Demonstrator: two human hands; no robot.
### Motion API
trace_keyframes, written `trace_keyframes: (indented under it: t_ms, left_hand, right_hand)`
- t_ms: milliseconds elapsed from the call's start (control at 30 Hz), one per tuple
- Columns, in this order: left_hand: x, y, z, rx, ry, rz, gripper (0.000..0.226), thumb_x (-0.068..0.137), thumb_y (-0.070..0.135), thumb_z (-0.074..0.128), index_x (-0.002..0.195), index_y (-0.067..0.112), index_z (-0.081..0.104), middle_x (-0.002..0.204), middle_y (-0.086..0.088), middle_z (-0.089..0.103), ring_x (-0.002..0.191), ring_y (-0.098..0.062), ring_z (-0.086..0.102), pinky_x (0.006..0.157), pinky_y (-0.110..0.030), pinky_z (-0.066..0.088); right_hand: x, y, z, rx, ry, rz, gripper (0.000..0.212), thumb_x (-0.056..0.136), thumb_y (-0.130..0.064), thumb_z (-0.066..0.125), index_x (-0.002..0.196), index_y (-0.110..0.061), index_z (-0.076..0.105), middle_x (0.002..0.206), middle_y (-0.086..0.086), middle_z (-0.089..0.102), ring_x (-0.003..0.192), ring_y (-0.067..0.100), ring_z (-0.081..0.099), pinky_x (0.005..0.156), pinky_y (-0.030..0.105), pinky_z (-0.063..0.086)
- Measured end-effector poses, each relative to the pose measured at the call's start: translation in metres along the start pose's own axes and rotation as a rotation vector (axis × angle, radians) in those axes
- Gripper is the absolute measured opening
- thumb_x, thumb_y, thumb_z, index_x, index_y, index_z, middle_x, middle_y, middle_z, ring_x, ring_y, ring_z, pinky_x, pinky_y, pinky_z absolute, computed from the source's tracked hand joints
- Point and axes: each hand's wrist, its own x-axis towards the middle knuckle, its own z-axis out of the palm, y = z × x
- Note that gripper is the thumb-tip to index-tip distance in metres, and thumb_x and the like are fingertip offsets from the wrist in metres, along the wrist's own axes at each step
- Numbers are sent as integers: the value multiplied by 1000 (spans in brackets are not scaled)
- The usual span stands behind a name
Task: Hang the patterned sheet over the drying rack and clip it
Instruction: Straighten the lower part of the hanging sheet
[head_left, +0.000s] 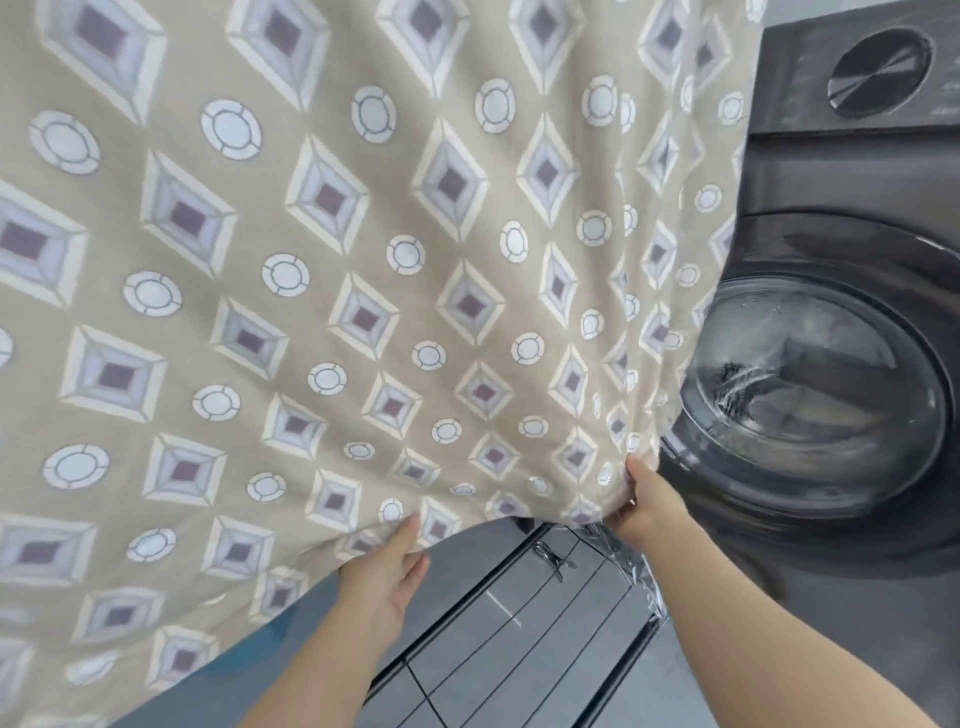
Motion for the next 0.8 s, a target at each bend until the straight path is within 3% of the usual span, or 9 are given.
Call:
trace_keyframes:
  t_ms: [200, 367, 467, 567, 700, 800]
  left_hand:
    - [-1, 8, -22, 28, 95, 45, 32, 83, 11, 69, 110, -2, 58, 88, -2, 59, 96, -18, 56, 92, -25, 43]
    - [1, 14, -49, 36, 121, 38, 34, 83, 12, 69, 113, -3, 59, 91, -2, 59, 99, -18, 55, 94, -24, 42]
    - [-2, 12, -54, 51, 14, 8, 25, 86, 12, 65, 108, 0, 61, 93, 0, 61, 104, -18, 55, 97, -28, 42]
    - [-3, 13, -60, 44, -38, 2, 16, 89, 17, 62, 101, 7, 61, 100, 3, 61, 109, -18, 56, 105, -34, 40]
    - [-12, 17, -74, -49, -50, 9, 23, 90, 16, 60, 111, 8, 59, 111, 6, 58, 114, -19, 55, 105, -35, 40]
    - [-22, 10, -93, -198, -45, 1, 24, 89, 19, 60, 112, 13, 56, 119, 4, 59, 112, -18, 56, 97, -34, 41]
  right_hand:
    - [9, 48, 27, -94, -27, 66, 32, 87, -31, 63, 114, -14, 64, 110, 4, 69, 102, 25, 65, 93, 47, 50]
    - [4, 57, 22, -70, 91, 52, 22, 89, -31, 61, 107, -19, 57, 109, 4, 63, 75, 21, 60, 66, 39, 50]
    - [-11, 64, 21, 17, -12, 69, 27, 89, -38, 60, 109, -20, 57, 107, 2, 63, 80, 21, 61, 59, 35, 49]
    - [-22, 78, 20, 49, -194, 74, 36, 88, -47, 57, 113, -21, 60, 107, 1, 66, 96, 22, 62, 69, 31, 50]
    - [-31, 95, 25, -98, -232, 99, 11, 92, -29, 55, 101, -22, 57, 87, -4, 61, 80, 13, 54, 72, 29, 41]
    - [-37, 101, 28, -58, -228, 101, 16, 91, -34, 55, 103, -24, 57, 87, -5, 60, 80, 13, 54, 77, 30, 41]
